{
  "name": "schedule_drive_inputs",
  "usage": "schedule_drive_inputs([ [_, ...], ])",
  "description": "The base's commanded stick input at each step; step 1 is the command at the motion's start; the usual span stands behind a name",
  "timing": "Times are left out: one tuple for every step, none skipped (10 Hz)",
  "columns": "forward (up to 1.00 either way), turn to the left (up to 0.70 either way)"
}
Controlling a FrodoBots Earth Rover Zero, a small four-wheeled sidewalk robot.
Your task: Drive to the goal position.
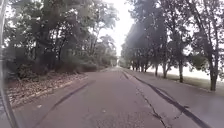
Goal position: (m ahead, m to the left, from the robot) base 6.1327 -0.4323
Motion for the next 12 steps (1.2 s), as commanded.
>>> schedule_drive_inputs([
  [0.07, 0.0],
  [0.07, 0.0],
  [0.07, 0.0],
  [0.07, 0.0],
  [0.07, 0.0],
  [0.07, 0.0],
  [0.07, 0.0],
  [0.07, 0.0],
  [0.07, 0.0],
  [0.07, 0.0],
  [0.07, 0.0],
  [0.07, 0.0],
])
